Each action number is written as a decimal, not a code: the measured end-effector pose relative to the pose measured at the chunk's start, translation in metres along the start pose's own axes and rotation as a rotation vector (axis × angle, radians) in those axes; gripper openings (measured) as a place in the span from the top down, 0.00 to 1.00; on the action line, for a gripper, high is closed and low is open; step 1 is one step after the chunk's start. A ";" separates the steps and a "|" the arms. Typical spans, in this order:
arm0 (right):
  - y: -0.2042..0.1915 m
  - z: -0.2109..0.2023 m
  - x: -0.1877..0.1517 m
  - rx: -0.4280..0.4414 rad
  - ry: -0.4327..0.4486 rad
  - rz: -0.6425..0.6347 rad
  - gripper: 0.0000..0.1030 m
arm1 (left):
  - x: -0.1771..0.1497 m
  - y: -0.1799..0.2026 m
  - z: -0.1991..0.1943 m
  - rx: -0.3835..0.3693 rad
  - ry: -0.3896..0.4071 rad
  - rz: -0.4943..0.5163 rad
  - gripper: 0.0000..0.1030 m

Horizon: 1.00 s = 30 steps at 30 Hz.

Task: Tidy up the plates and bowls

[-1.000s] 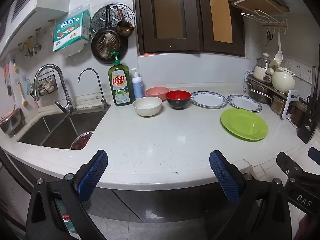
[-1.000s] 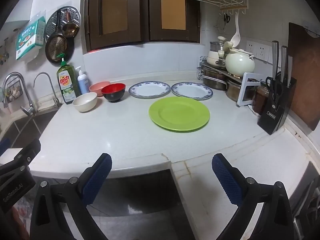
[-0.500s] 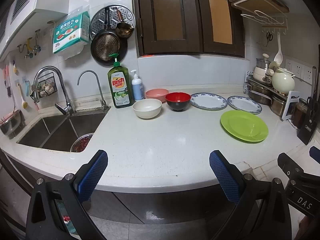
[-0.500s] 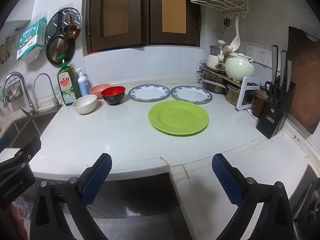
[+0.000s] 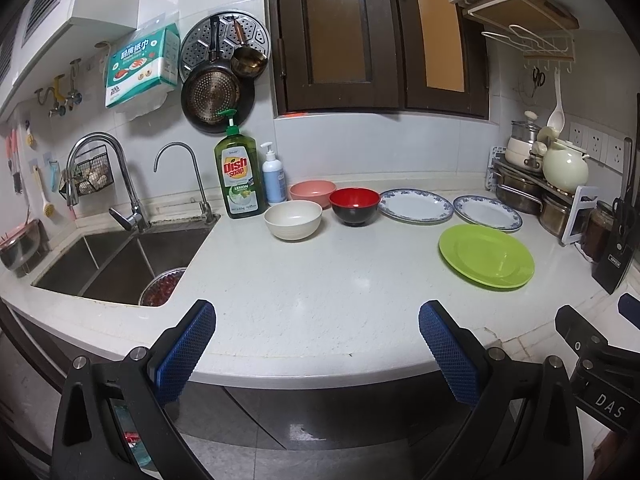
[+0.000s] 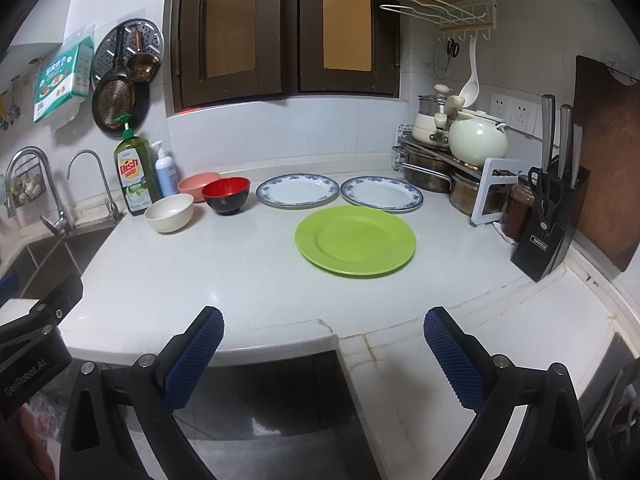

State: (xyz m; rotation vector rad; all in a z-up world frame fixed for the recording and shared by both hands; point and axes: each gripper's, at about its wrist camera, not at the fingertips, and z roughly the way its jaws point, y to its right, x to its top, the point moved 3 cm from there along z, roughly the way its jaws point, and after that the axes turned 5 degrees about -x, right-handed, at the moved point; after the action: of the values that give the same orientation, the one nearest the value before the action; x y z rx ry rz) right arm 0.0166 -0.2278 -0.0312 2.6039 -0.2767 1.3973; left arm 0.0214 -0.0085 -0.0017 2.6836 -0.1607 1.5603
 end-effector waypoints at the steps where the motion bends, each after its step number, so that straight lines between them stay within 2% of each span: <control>1: 0.000 0.000 0.000 0.001 0.001 0.000 0.01 | 0.000 0.000 0.000 0.000 0.001 0.001 0.00; 30: -0.001 -0.003 0.004 0.008 0.017 -0.004 0.01 | 0.006 -0.001 -0.004 0.001 0.020 -0.002 0.00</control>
State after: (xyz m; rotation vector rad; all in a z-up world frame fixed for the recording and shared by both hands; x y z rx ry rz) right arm 0.0164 -0.2263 -0.0259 2.5966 -0.2641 1.4220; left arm 0.0209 -0.0080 0.0053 2.6669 -0.1557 1.5871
